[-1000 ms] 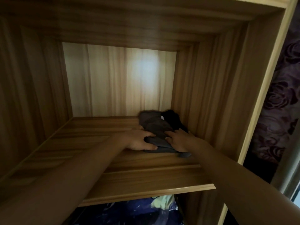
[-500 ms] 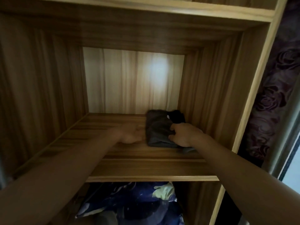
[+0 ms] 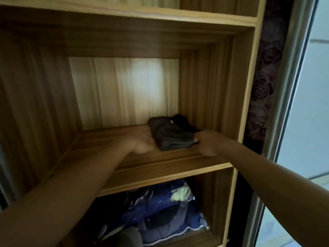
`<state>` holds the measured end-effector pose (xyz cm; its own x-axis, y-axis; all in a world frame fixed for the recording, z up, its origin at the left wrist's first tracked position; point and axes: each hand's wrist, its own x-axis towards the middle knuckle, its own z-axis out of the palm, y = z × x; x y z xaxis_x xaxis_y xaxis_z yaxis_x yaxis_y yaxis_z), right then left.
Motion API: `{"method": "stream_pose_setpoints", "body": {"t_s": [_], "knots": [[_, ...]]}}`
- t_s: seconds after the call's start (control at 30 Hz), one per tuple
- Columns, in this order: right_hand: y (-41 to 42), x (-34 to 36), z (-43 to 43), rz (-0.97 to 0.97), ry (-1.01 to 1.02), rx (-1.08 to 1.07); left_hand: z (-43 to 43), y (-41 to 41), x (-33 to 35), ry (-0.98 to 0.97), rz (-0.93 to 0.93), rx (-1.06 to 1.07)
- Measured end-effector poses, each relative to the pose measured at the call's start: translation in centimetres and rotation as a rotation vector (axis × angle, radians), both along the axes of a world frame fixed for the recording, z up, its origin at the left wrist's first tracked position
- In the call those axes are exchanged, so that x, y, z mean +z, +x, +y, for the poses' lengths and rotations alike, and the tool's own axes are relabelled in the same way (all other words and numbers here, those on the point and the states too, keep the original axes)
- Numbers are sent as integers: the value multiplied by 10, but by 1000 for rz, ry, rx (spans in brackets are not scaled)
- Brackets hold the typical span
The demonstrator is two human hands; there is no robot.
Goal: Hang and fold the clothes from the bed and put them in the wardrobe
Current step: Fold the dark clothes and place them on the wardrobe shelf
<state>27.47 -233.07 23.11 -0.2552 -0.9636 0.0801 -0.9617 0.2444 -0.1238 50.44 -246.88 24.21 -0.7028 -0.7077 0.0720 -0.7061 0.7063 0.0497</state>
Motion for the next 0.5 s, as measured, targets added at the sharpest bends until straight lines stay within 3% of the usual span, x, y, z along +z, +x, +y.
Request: {"method": "stream_pose_setpoints", "body": {"t_s": [0.13, 0.23, 0.5], "knots": [[27, -6, 42, 47, 9, -125, 8, -6, -6, -81, -50, -87], [36, -13, 80, 77, 43, -250, 28, -20, -7, -22, -45, -135], [37, -31, 231, 59, 57, -671, 133, -89, -13, 39, -65, -512]]}}
